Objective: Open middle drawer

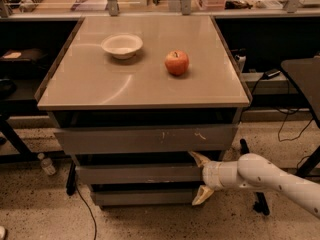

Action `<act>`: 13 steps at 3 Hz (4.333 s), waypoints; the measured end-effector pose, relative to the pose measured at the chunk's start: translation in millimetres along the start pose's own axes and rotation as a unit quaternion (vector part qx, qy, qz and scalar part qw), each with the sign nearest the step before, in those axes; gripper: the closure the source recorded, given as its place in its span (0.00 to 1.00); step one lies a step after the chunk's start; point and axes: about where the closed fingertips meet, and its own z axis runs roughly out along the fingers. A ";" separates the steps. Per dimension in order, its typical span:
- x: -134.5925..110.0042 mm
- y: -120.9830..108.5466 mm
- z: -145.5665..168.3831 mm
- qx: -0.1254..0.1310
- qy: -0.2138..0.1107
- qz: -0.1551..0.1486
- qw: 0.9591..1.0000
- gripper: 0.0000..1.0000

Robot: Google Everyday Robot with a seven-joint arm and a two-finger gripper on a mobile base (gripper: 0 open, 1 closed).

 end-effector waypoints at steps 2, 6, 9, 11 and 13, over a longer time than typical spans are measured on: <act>21.0 -4.1 32.3 -0.019 0.001 0.020 1.000 0.00; 62.3 -4.2 60.0 -0.043 0.024 0.053 0.997 0.18; 53.0 -11.1 49.9 -0.043 0.024 0.053 0.997 0.88; 40.8 -11.4 38.9 -0.021 0.021 0.034 0.999 0.81; 45.0 -5.2 39.8 -0.027 0.017 0.046 0.998 0.36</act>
Offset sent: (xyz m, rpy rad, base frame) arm 0.0387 0.0028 -0.0473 -0.0089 0.0800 -0.0113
